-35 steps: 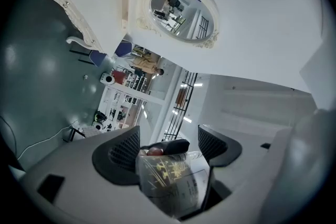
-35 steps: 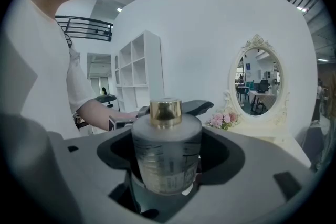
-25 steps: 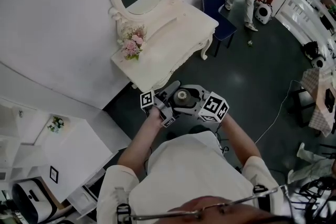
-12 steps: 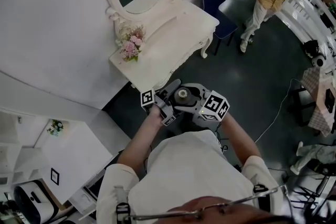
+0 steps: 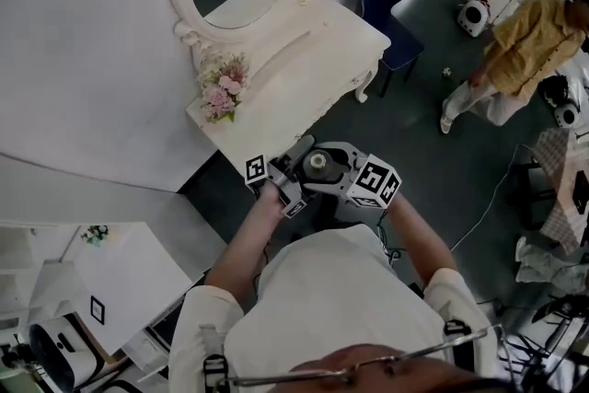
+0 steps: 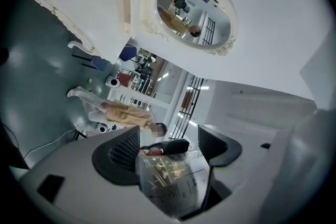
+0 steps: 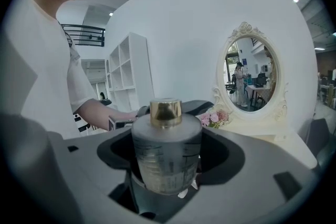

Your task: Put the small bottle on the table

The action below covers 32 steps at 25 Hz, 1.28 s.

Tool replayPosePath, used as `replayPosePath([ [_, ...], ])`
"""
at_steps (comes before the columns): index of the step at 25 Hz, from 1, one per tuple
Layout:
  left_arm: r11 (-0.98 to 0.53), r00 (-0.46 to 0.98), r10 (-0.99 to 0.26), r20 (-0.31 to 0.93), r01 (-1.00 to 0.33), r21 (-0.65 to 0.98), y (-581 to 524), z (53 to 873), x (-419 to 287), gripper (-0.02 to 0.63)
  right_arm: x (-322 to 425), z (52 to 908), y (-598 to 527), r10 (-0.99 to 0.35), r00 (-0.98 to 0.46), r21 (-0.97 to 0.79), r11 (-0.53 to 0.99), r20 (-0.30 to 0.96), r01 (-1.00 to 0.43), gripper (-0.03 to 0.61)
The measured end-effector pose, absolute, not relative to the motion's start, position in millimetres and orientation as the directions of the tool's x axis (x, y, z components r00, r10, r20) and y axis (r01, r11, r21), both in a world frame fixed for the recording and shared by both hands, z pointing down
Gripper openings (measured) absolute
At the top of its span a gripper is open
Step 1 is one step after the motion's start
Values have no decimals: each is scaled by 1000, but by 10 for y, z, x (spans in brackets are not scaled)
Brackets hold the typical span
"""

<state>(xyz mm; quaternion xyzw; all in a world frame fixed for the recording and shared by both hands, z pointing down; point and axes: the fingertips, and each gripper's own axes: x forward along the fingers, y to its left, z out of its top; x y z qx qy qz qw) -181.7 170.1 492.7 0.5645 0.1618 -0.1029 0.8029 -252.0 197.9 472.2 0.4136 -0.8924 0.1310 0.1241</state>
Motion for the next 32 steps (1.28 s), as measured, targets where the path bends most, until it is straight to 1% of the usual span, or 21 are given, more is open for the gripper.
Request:
replayPosePath([
  [7,330,934,5,-357,336,882,1404,4977,-1311,336,-2009,4766,1694,-690,-645,-139,640,328,-756,345],
  [19,313,936,-11,-351,336,888,1218,4982,-488,336,-1180,4780,1528,-671,-664,-138,661,329,-737,345],
  [32,330,942,-50,-332,330,885,923,5150,-266,336,-946,4923,1249,-640,-688,-160,682,344,-714,345],
])
